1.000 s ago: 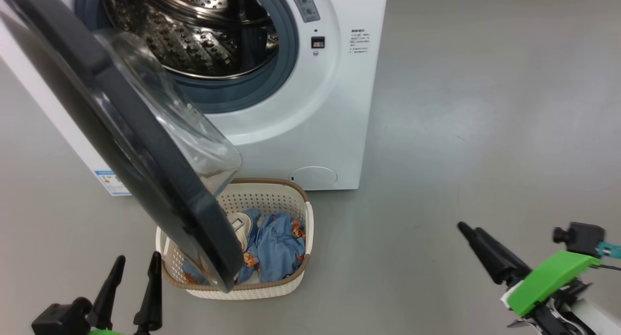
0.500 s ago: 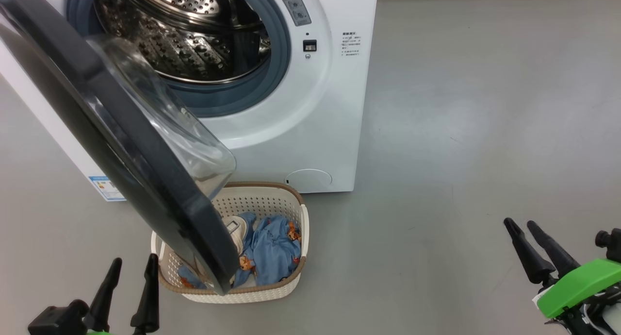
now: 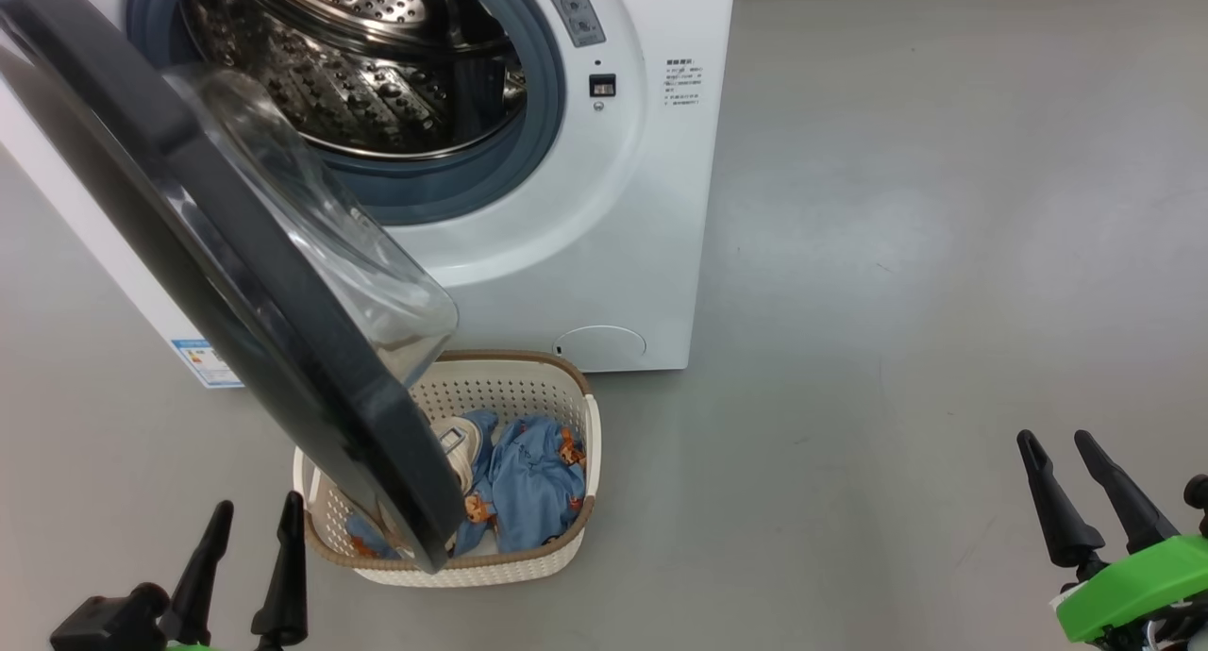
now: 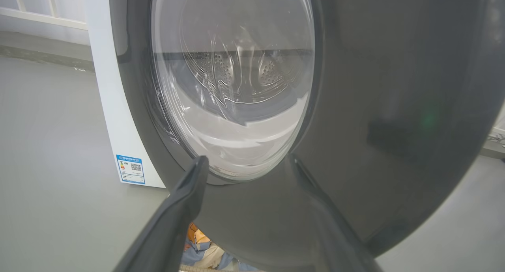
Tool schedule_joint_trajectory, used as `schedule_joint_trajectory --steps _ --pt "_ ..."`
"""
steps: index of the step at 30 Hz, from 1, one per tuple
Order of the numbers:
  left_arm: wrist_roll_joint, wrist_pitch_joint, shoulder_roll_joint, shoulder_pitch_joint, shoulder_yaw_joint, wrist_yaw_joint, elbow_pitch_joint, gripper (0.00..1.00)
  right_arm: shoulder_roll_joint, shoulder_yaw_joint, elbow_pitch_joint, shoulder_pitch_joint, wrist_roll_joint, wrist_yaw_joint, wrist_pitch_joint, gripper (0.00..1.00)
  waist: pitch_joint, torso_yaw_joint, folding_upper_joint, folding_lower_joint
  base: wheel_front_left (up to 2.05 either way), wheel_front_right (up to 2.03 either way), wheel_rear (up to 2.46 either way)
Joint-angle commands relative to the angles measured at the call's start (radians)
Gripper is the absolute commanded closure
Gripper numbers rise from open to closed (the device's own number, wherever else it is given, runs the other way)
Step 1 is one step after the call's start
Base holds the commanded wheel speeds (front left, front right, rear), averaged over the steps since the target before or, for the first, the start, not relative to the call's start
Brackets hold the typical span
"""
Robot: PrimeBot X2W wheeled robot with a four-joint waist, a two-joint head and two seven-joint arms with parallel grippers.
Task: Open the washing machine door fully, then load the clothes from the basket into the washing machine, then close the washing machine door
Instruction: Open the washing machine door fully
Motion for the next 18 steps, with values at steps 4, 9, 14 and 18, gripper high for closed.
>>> schedule_joint_trajectory --steps 4,9,14,18 --pt "0.015 -0.006 0.015 -0.014 0.037 -0.002 -0.029 0.00 0.002 -0.030 -0.044 0.027 -0.067 0.003 -0.012 0.00 0.001 0.000 -0.0001 0.0000 0.00 0.00 0.00" --pt "0.017 -0.006 0.013 -0.013 0.038 -0.002 -0.031 0.00 0.031 -0.068 -0.055 0.056 -0.126 0.003 -0.012 0.00 0.001 0.004 -0.0001 0.0000 0.00 0.00 0.00" --pt "0.019 -0.006 0.011 -0.014 0.041 -0.002 -0.030 0.00 0.056 -0.096 -0.041 0.080 -0.181 0.003 -0.012 0.00 0.002 0.006 -0.0001 0.0000 0.00 0.00 0.00" --pt "0.019 -0.006 0.010 -0.014 0.043 -0.002 -0.030 0.00 0.069 -0.108 -0.021 0.089 -0.225 0.003 -0.012 0.00 0.002 0.005 -0.0001 0.0000 0.00 0.00 0.00"
